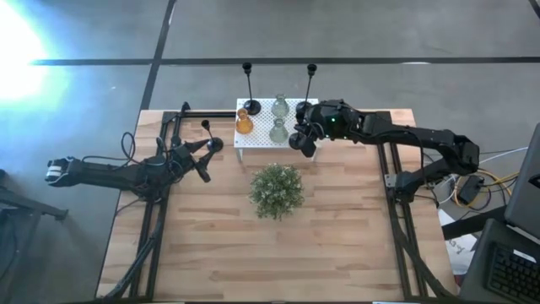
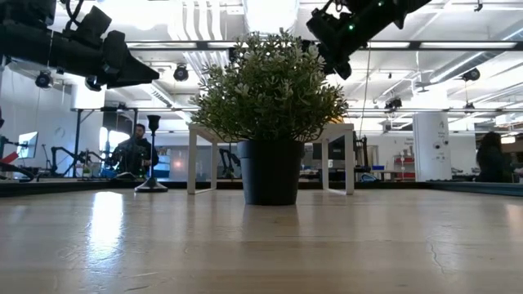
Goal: Pick & Place candle stick holders
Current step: Put the bottom right black candle holder on the shelf
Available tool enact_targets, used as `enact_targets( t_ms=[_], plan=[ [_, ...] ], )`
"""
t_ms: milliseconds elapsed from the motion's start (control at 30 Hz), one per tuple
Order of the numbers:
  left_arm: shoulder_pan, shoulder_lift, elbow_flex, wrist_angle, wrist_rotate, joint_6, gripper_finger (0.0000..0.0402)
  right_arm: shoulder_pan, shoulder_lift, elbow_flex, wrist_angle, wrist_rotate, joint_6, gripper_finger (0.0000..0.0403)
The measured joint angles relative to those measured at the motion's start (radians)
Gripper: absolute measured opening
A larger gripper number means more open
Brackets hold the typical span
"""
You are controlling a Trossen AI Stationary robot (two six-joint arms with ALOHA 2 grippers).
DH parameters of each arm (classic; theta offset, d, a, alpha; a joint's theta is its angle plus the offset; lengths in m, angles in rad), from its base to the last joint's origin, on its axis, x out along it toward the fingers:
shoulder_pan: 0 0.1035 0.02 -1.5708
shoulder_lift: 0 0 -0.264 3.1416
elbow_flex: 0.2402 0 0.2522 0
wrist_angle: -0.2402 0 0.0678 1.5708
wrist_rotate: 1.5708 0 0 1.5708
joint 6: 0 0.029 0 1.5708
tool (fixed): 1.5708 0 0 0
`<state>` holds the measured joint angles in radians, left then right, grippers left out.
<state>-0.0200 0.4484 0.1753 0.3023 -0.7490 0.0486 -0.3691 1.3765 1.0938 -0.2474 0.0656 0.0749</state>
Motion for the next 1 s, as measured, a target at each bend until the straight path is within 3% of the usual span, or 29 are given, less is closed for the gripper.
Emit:
enact_targets(
  t_ms=[1000],
  plan=[
    [0.000,0.000,0.000,-0.006,0.000,0.000,0.0195,-0.055,0.033,-0.003,0.049,-0.046,-0.012,0.0011]
  ],
)
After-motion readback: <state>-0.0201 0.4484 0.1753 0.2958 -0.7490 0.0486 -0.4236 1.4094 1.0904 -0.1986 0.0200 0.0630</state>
